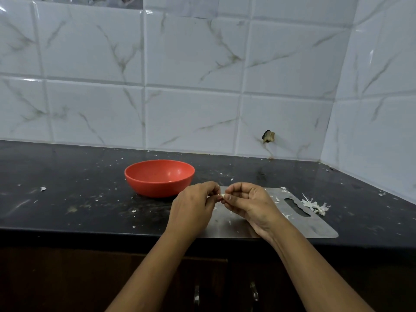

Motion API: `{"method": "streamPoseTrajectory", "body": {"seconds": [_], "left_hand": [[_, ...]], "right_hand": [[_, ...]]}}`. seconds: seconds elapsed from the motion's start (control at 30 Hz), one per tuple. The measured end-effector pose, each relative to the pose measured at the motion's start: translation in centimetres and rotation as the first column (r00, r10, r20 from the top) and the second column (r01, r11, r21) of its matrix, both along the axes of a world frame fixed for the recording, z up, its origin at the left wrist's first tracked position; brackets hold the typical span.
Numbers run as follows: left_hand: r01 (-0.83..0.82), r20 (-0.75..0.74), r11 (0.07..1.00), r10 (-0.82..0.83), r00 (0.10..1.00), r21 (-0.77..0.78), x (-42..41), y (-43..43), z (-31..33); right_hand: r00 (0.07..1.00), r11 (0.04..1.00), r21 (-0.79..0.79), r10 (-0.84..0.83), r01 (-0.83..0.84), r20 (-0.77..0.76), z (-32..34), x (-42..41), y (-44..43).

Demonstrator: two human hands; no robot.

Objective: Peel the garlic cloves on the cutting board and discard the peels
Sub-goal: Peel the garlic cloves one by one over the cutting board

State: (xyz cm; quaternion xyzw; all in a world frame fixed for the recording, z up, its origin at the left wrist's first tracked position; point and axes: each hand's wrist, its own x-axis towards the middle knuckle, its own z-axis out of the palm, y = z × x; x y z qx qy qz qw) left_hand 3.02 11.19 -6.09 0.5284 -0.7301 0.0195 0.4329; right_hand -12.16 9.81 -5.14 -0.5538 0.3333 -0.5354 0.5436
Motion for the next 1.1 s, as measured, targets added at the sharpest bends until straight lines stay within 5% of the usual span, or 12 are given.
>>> {"method": "streamPoseTrajectory", "body": {"seconds": [0.3,0.6,1.1], "left_hand": [[-0.008,0.057,0.999,0.01,0.998,-0.034,-0.82,0.15,-0.09],[0.24,-0.049,0.967,-0.237,0.97,0.083,-0.99,-0.39,-0.34],[0.124,-0.209,0.982,-0.093,0.973,0.139,-0.58,-0.65,-0.33]], "right_hand": [[0.993,0.99,-0.087,-0.115,0.115,0.006,-0.37,0.25,0.15],[0.979,0.993,-0.023,-0.112,0.117,0.168,-0.14,-0.11,-0.11],[0.991,0.992,-0.021,-0.125,0.126,0.038,-0.28,0.11,-0.1]]}}
